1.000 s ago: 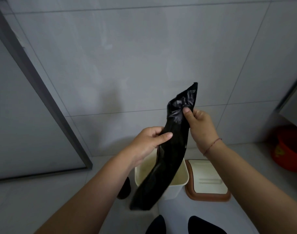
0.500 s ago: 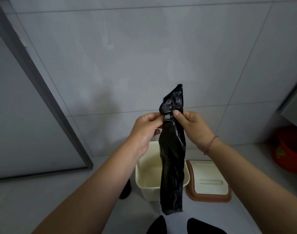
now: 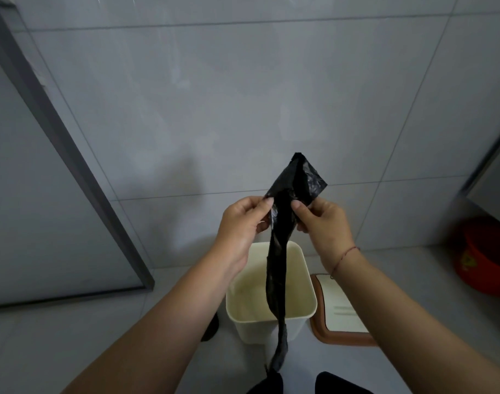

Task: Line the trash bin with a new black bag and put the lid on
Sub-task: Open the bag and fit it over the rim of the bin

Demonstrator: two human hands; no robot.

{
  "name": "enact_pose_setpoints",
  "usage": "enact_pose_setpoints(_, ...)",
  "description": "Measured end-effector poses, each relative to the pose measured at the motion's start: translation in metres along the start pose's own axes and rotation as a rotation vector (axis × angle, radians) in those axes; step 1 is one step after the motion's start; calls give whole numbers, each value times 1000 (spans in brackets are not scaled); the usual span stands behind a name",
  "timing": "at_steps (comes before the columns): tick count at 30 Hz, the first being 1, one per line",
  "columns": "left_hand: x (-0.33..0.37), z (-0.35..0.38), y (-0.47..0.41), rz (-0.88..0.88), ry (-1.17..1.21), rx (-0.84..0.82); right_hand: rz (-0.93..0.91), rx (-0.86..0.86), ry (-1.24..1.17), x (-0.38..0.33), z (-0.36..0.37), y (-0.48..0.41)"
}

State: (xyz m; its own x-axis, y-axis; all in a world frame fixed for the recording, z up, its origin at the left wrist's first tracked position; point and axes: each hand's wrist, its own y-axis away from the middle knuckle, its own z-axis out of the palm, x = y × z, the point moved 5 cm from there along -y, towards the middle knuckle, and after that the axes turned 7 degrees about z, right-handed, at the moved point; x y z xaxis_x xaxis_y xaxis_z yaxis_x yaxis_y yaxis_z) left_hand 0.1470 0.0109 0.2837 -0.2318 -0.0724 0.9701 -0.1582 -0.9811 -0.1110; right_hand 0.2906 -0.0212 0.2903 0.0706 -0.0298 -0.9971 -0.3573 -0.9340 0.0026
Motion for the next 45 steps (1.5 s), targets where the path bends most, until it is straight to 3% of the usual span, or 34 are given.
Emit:
enact_pose_setpoints(5, 1, -39, -11, 17, 19, 307, 95, 156, -88, 10, -29, -15)
enact_pose_setpoints(8, -3, -62, -15, -12, 73, 403, 151, 182, -204, 14, -47, -21)
enact_pose_setpoints(16, -20, -67, -10, -189, 233, 579, 310, -23, -725, 22, -40, -24)
enact_pose_setpoints(19, -24, -80, -2, -250, -11, 723, 240, -54, -648, 12, -38, -20)
enact_pose_setpoints(21, -20, -85, 7, -233, -358, 784, 137, -72, -554, 2, -37, -18)
enact_pose_setpoints(22, -12, -83, 11, -131, -586, 781, 86, -79, -504, -4, -35, -17)
enact_pose_setpoints(24, 12, -63, 14, 260, -919, 658, 10, -94, -412, -16, -30, -14)
enact_pose_setpoints(26, 26, -32, 6, 514, -892, 268, -28, -122, -335, -25, -23, -13)
enact_pose_setpoints(28, 20, -2, 1, 384, -730, -224, -46, -132, -284, -31, -17, -12)
enact_pose_setpoints(30, 9, 14, 4, 233, -695, -449, -55, -79, -255, -34, -15, -14)
enact_pose_setpoints(35, -6, 5, 3, 3, -417, -269, -103, 126, -154, -36, -30, -18)
enact_pose_setpoints(38, -13, 3, 6, -154, -277, -261, -91, 199, -138, -32, -36, -19)
enact_pose_setpoints(45, -26, -3, 16, -332, -35, -203, -59, 147, -319, -28, -33, -19)
